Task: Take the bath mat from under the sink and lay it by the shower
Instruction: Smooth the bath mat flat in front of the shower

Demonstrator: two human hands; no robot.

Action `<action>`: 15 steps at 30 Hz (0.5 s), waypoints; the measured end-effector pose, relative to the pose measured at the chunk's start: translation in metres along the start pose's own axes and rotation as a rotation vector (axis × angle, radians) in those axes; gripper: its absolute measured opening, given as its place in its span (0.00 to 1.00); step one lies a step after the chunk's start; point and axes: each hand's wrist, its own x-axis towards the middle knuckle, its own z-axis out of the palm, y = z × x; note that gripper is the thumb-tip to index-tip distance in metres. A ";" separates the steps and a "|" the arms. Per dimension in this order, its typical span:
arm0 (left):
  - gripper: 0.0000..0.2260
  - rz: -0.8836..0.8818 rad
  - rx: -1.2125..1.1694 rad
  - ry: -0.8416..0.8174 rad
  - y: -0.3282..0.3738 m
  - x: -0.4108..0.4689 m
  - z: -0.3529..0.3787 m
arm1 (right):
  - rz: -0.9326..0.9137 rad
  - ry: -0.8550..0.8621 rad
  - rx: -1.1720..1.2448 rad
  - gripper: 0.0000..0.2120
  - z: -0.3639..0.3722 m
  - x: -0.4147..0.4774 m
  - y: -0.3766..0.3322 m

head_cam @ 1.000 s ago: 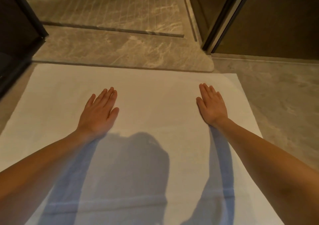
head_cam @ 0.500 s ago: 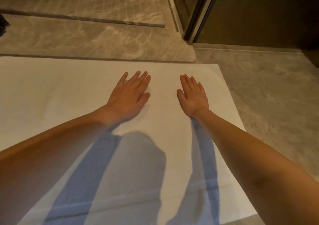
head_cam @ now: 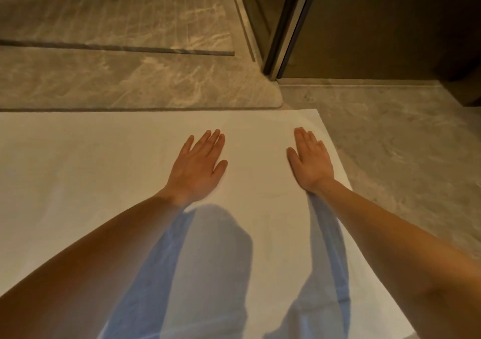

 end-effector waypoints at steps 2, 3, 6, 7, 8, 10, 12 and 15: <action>0.28 -0.002 0.012 0.006 0.000 0.001 -0.001 | 0.028 0.063 0.022 0.29 -0.002 0.003 -0.022; 0.28 -0.001 0.018 0.003 0.000 0.001 -0.002 | -0.035 0.106 0.050 0.28 -0.002 0.007 -0.046; 0.27 -0.001 0.016 0.007 0.002 0.002 -0.003 | -0.409 0.023 0.118 0.26 0.001 0.023 -0.131; 0.26 0.003 0.007 0.014 0.002 0.002 -0.003 | -0.478 -0.042 0.123 0.25 0.003 0.027 -0.151; 0.26 0.005 0.005 0.022 0.003 0.002 -0.003 | -0.501 -0.095 0.121 0.25 0.005 0.032 -0.160; 0.27 -0.007 0.005 0.024 0.002 0.002 0.000 | -0.464 -0.122 0.108 0.25 0.007 0.043 -0.146; 0.28 -0.019 0.002 0.011 -0.001 0.002 0.002 | -0.367 -0.071 0.063 0.25 0.003 0.050 -0.104; 0.30 -0.018 0.004 0.012 -0.002 0.002 0.004 | -0.150 -0.018 0.014 0.27 -0.010 0.055 -0.012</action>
